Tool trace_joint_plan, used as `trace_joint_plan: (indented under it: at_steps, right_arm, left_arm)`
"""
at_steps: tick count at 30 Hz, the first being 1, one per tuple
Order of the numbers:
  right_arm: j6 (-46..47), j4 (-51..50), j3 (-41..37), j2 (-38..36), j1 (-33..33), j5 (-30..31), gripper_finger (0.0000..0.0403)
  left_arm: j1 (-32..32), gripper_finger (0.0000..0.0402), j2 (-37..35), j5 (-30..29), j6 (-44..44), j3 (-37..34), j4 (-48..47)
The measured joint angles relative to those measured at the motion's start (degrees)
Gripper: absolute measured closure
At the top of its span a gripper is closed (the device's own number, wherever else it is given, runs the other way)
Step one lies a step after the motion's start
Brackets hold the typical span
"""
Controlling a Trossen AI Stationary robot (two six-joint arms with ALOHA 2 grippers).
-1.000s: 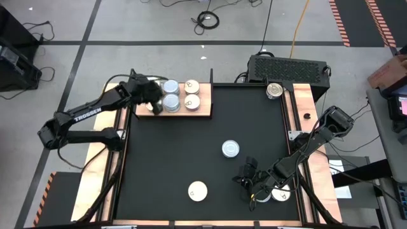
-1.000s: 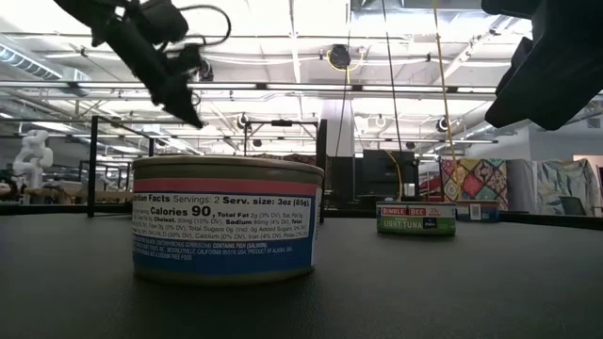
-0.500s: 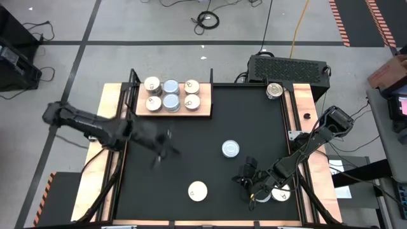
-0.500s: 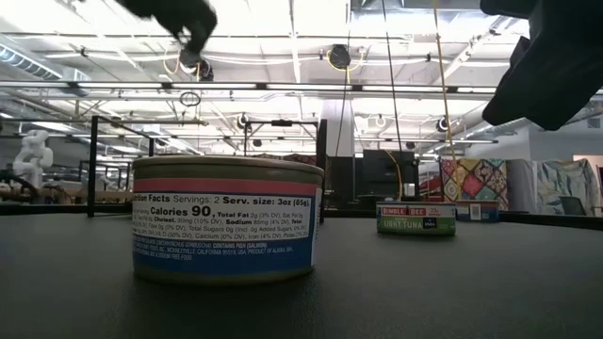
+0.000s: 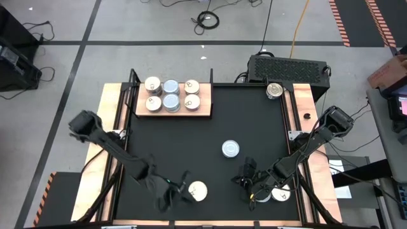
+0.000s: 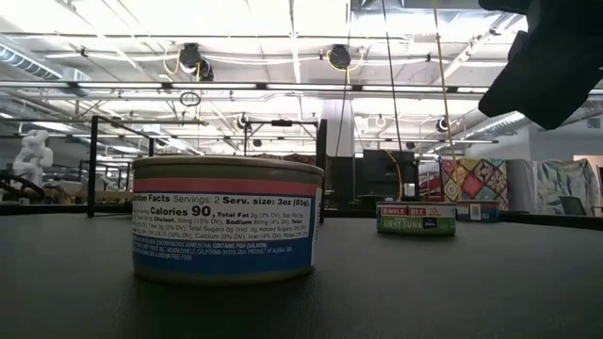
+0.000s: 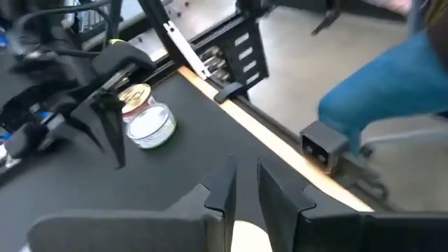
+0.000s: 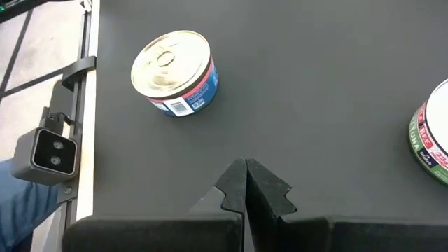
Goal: Stack canned seafood by type on shelf
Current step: Stack the blue tuna can on top of the blue tuna on the shelf
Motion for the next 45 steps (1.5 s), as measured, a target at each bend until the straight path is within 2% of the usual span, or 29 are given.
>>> trace_joint_plan:
  at_steps: [3, 5, 10, 12, 18, 26, 38, 42, 45]
  right_arm:
    - [-0.1, 1.0, 0.0, 0.0, 0.0, 0.0, 0.0403]
    - [-0.3, 1.2, 0.0, 0.0, 0.0, -0.2, 0.0403]
    - [-0.2, 1.2, 0.0, 0.0, 0.0, -0.3, 0.0403]
    - [-0.3, 1.2, 0.0, 0.0, 0.0, -0.3, 0.0403]
    - [-0.2, 1.2, 0.0, 0.0, 0.0, -0.3, 0.0403]
    - [0.0, 1.4, 0.0, 0.0, 0.0, -0.3, 0.0403]
    - [-0.4, 1.1, 0.0, 0.0, 0.0, -0.3, 0.0403]
    - [-0.4, 1.1, 0.0, 0.0, 0.0, -0.3, 0.0403]
    - [-0.4, 1.1, 0.0, 0.0, 0.0, -0.3, 0.0403]
  left_arm:
    - [-0.5, 0.033, 5.1, -1.0, 1.8, 4.2, -2.1]
    - [-0.3, 0.0319, 6.8, 0.4, 0.3, 6.0, -4.6]
    - [0.9, 0.0277, 6.9, 1.0, -5.3, 7.1, -10.3]
    - [0.9, 0.0259, 6.9, -0.9, -5.5, 7.1, -14.8]
    - [0.7, 0.0223, 8.0, -1.3, -3.4, 7.0, -24.2]
    - [1.0, 0.0221, 10.4, -1.9, -1.4, 7.1, -26.8]
    - [1.0, 0.0223, 13.0, -3.3, 11.9, 7.1, -27.3]
    - [0.7, 0.0244, 13.1, -4.8, 14.4, 7.1, -27.4]
    - [0.7, 0.0274, 13.1, -6.0, 14.5, 7.1, -27.4]
